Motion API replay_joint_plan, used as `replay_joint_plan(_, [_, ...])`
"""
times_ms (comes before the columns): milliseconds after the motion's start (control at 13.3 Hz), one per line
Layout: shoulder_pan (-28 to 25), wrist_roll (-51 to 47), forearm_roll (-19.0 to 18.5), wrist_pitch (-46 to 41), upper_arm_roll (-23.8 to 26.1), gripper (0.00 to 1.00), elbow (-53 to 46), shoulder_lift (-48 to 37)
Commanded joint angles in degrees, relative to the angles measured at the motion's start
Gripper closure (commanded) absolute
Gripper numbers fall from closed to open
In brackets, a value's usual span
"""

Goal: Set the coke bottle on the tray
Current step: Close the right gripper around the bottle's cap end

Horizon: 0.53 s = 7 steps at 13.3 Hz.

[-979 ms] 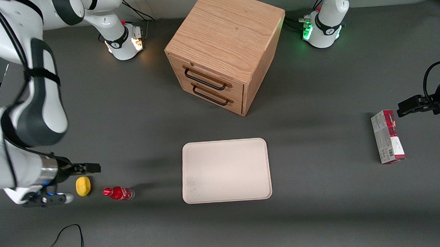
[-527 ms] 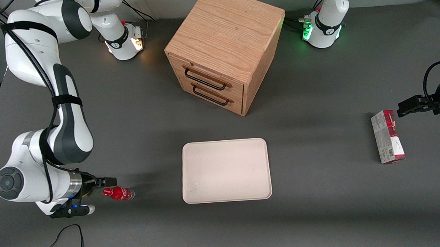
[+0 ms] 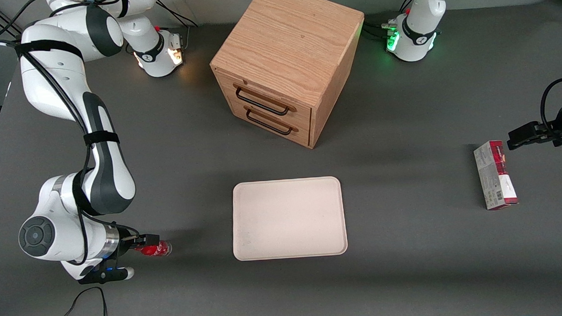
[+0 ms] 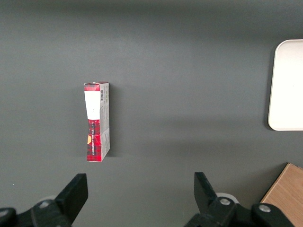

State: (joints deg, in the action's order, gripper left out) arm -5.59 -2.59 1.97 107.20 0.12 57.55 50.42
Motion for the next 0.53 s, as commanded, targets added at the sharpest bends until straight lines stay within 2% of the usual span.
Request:
replay_joint_plan(0, [-0.2, -1.4, -1.2, 0.6, -0.2, 0.02, -2.4, 1.5])
replay_joint_plan(151, [-0.2, -1.4, -1.5, 0.6, -0.2, 0.10, -2.4, 1.5])
replay_joint_plan(226, [-0.2, -1.5, -1.5, 0.6, -0.2, 0.20, -2.4, 1.5])
replay_joint_plan(452, [-0.3, -1.5, -1.5, 0.0, -0.2, 0.67, -2.4, 1.4])
